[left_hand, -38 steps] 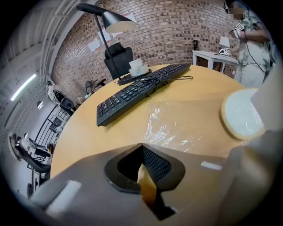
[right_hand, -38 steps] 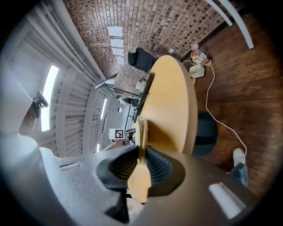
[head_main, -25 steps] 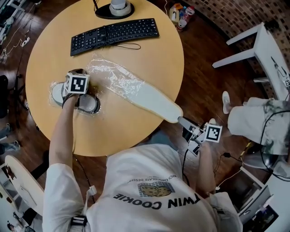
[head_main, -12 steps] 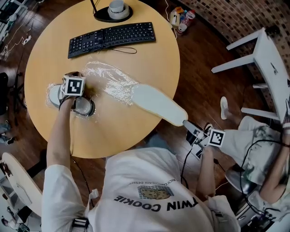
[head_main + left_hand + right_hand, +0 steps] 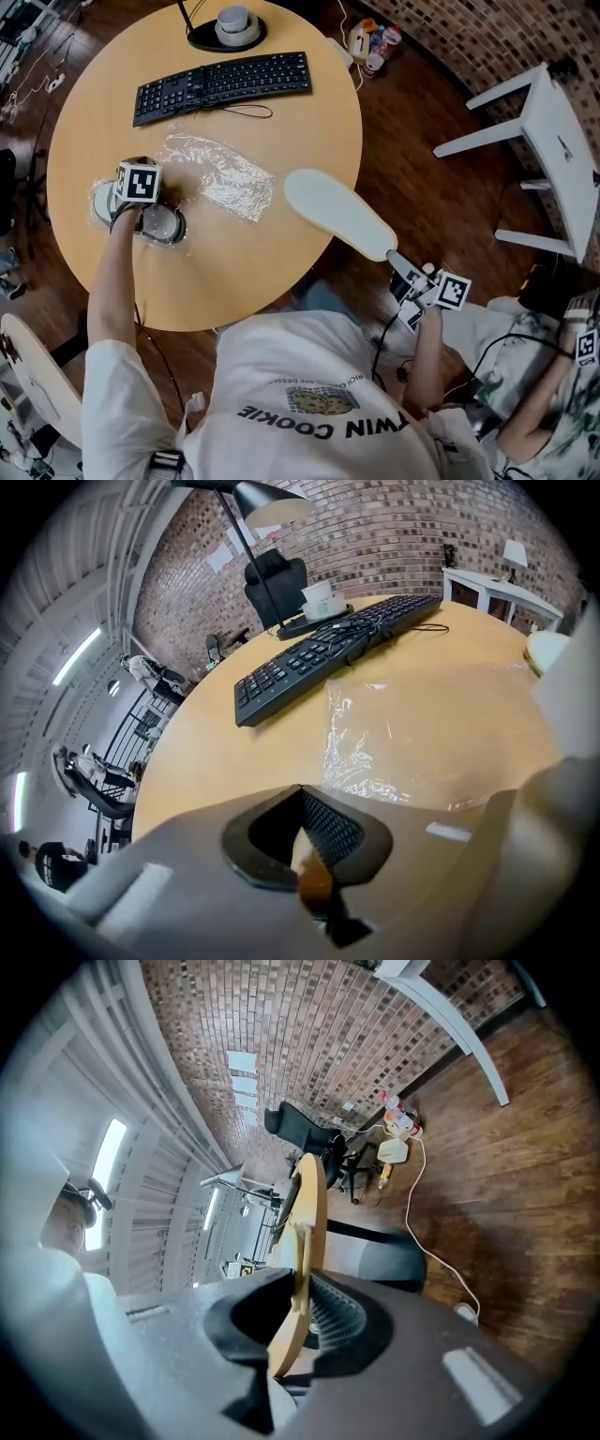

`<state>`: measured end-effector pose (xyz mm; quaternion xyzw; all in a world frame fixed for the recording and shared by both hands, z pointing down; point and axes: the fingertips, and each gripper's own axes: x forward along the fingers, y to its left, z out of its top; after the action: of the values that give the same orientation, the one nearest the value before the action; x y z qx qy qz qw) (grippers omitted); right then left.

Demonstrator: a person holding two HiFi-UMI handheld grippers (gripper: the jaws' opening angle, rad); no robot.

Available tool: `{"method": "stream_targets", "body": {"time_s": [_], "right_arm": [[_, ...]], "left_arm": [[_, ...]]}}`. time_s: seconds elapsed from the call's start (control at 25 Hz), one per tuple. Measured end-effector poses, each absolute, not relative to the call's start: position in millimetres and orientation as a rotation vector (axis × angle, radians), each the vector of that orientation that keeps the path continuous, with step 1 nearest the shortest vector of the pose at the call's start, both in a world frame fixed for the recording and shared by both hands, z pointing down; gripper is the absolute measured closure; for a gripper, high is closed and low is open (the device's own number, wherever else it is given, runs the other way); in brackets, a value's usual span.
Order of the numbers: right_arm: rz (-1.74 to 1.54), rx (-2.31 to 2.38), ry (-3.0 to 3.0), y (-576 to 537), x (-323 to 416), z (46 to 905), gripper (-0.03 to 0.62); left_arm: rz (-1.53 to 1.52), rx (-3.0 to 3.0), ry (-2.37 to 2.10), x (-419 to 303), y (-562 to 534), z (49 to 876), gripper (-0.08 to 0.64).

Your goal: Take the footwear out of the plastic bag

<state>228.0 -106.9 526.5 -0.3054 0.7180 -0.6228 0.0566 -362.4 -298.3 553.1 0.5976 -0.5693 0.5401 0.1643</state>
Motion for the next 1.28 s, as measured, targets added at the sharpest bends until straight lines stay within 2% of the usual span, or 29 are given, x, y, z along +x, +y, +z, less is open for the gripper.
{"method": "stream_targets", "body": {"time_s": [0.28, 0.52, 0.92, 1.28], "right_arm": [[-1.777, -0.846, 2.194, -145.2, 207.9, 517.7, 0.534], [-1.699, -0.812, 2.227, -175.0, 168.7, 518.1, 0.534], [-1.68, -0.801, 2.28, -198.2, 126.7, 516.9, 0.531], [-1.687, -0.987, 2.552, -191.9, 96.1, 528.2, 0.523]], "left_arm": [[1.645, 1.654, -1.636, -367.6, -288.0, 554.7, 0.554], [1.325, 1.687, -1.874, -355.8, -275.0, 512.7, 0.554], [0.886, 1.879, -1.9, -250.5, -234.6, 448.5, 0.554], [0.57, 1.979, -1.756, -157.0, -176.5, 432.9, 0.554]]}}
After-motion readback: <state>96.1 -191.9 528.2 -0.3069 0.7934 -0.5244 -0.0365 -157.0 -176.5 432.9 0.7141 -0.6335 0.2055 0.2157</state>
